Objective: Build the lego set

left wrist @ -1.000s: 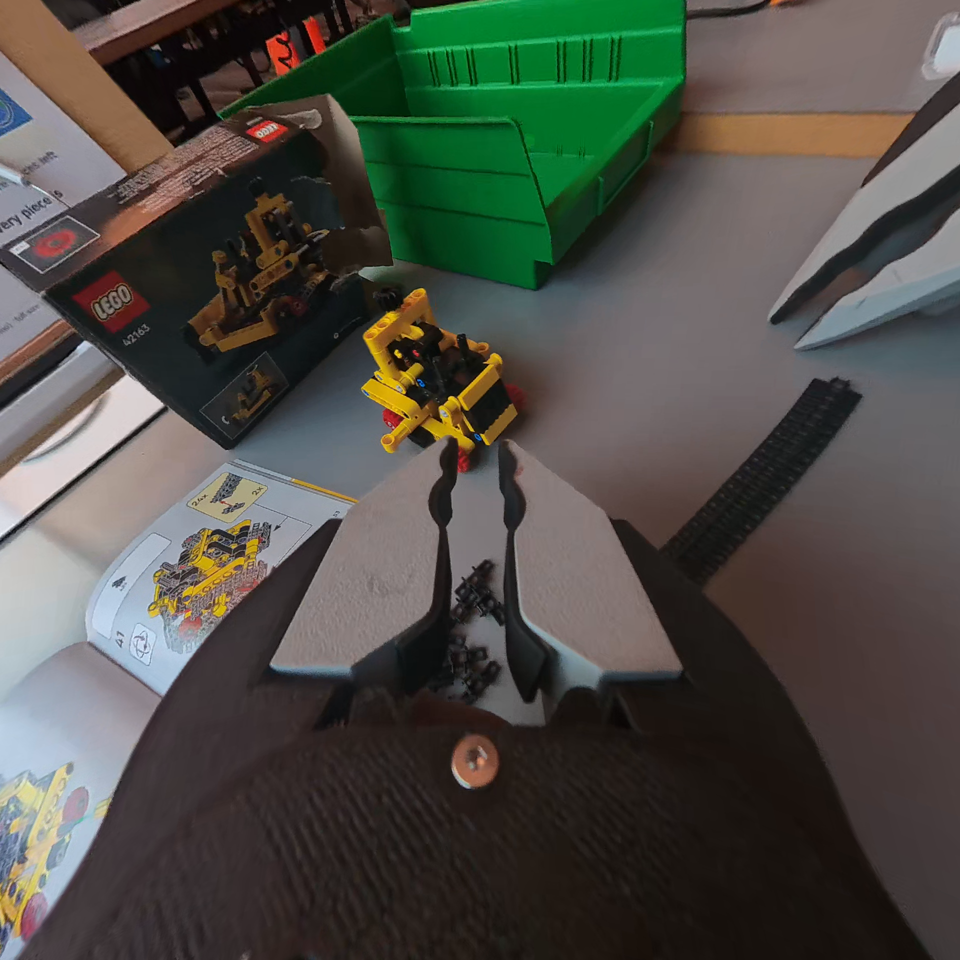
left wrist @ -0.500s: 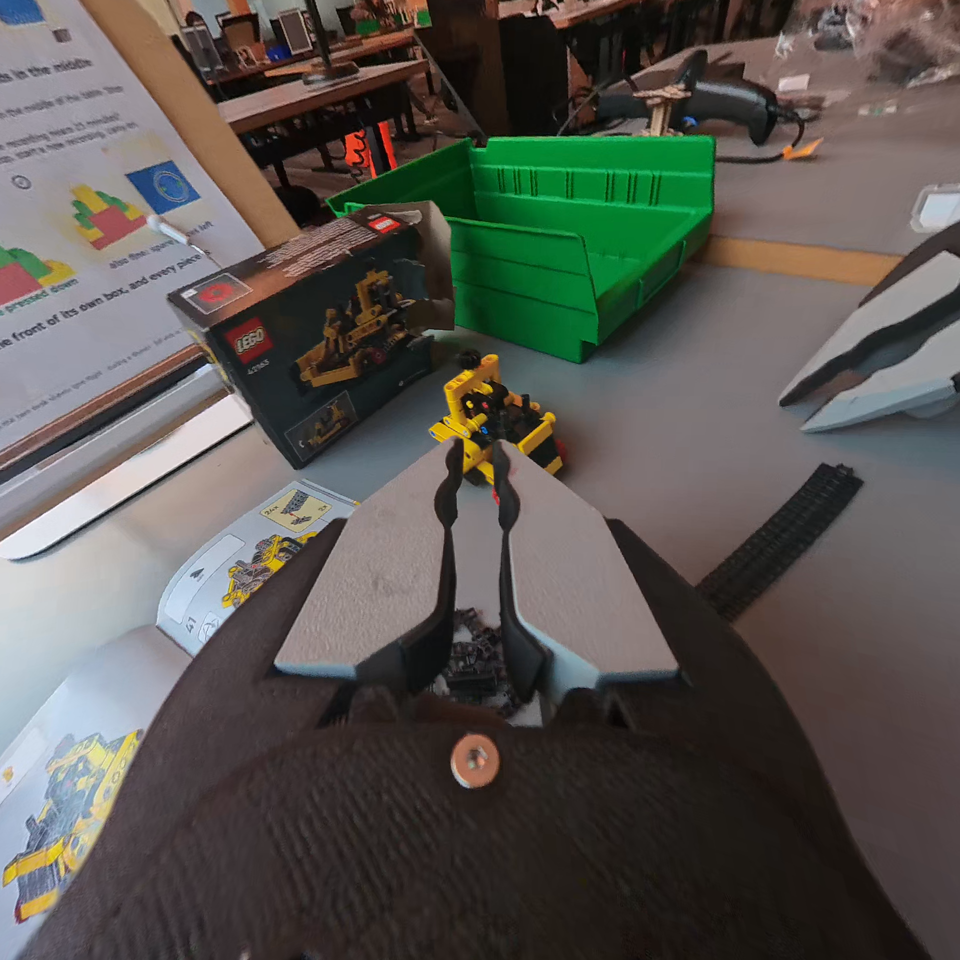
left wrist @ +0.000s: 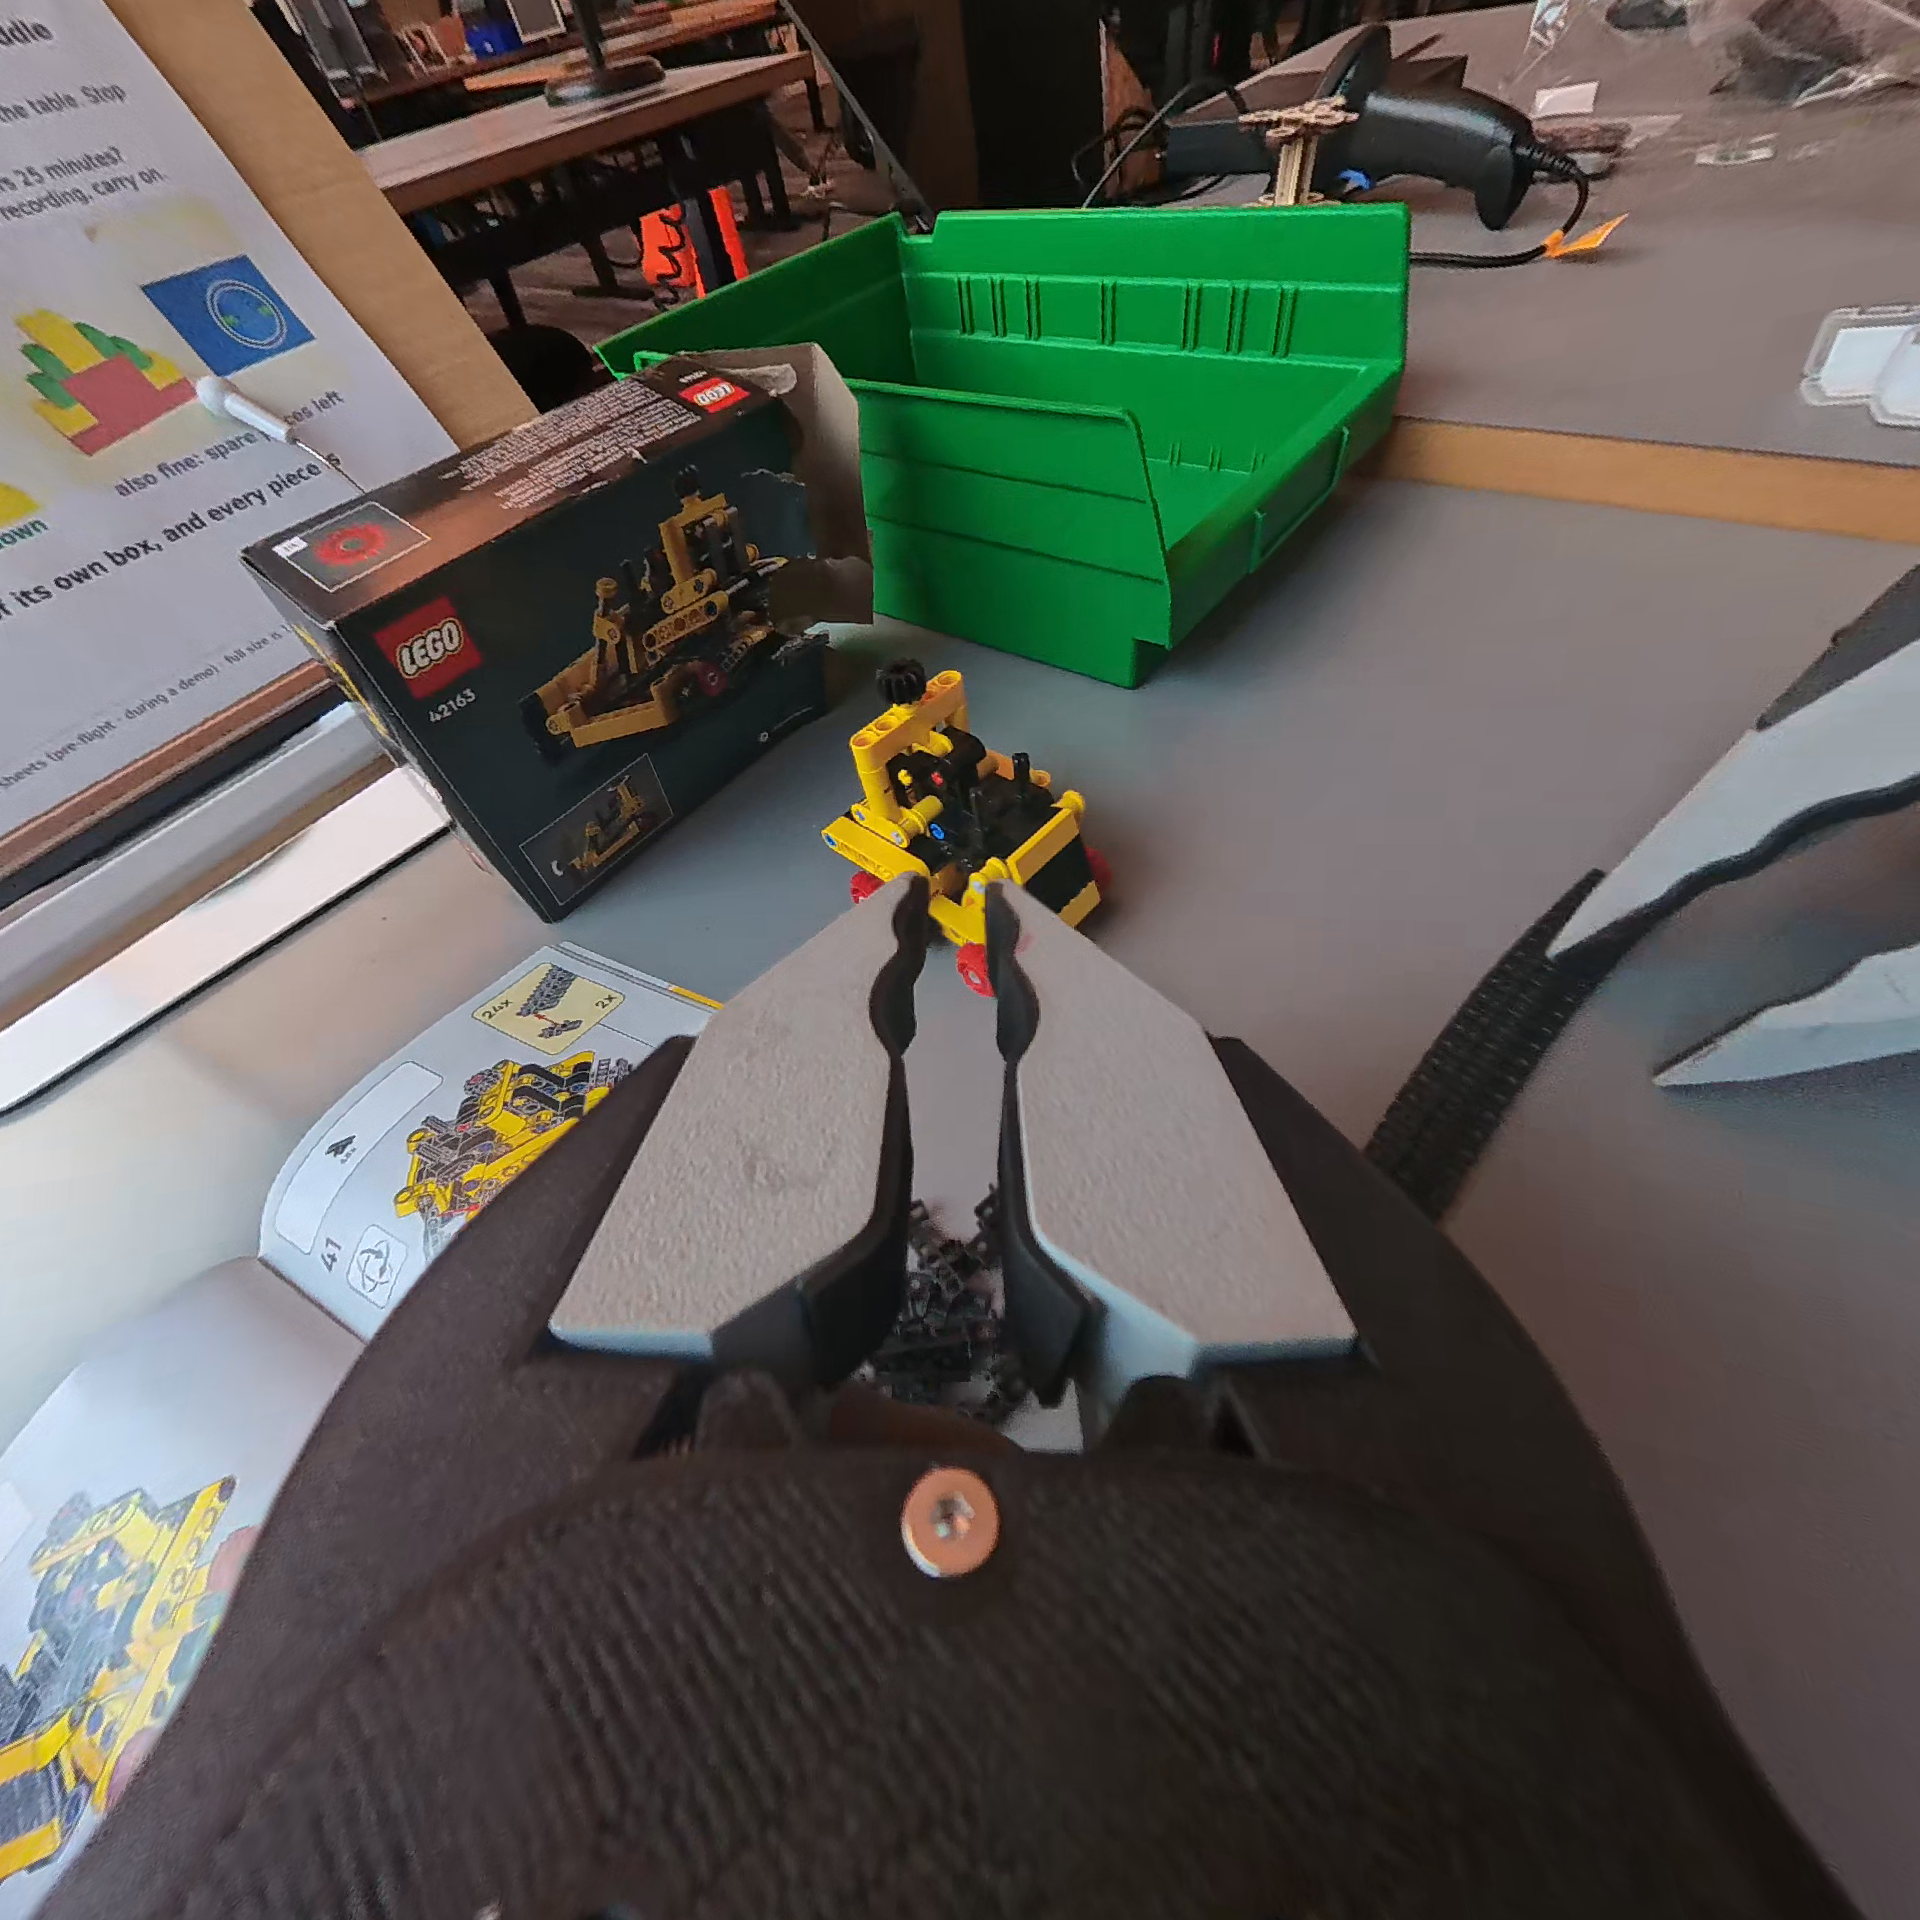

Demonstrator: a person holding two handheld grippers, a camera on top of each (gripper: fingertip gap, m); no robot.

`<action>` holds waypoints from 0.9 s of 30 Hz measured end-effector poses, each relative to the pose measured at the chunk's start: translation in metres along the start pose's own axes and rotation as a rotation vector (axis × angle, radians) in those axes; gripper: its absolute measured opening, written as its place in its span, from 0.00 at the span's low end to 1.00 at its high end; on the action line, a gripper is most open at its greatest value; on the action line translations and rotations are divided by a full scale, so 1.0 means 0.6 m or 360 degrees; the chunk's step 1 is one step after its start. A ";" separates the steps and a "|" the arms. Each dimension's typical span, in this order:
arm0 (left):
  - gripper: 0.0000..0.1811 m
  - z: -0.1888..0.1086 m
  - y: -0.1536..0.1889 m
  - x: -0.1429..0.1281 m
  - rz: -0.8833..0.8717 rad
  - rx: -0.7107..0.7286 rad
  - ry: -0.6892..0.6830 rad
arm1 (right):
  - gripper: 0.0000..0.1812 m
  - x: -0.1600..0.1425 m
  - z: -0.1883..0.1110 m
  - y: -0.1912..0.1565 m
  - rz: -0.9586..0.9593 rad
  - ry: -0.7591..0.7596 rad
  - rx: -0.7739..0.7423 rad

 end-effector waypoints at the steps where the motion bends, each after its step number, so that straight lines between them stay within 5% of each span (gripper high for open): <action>1: 0.04 -0.001 0.001 0.002 0.0000 -0.0006 0.0008 | 0.16 0.002 -0.002 0.000 -0.0005 0.0033 0.0011; 10: 0.04 -0.010 -0.003 0.010 -0.0041 -0.0029 0.0060 | 0.16 0.038 0.018 0.007 -0.0139 -0.0029 -0.0011; 15: 0.04 -0.007 0.000 0.006 -0.0033 -0.0058 0.0035 | 0.10 0.028 0.024 0.002 -0.0142 -0.0141 0.0187; 20: 0.04 -0.005 0.007 0.007 -0.0014 -0.0092 0.0023 | 0.11 0.007 -0.011 -0.021 -0.0225 -0.0205 0.0289; 27: 0.05 -0.005 0.010 0.006 -0.0007 -0.0120 0.0012 | 0.13 -0.018 -0.111 0.002 -0.0099 -0.0057 0.0069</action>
Point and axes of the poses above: each gripper's, where its closed fingertips meet, z out along the fingers, x out of its top, y = z × x across the jaws, the point moved 9 cm from there along -z, back along the fingers, and after that the axes turned 2 degrees about z, right-handed, at the moved point
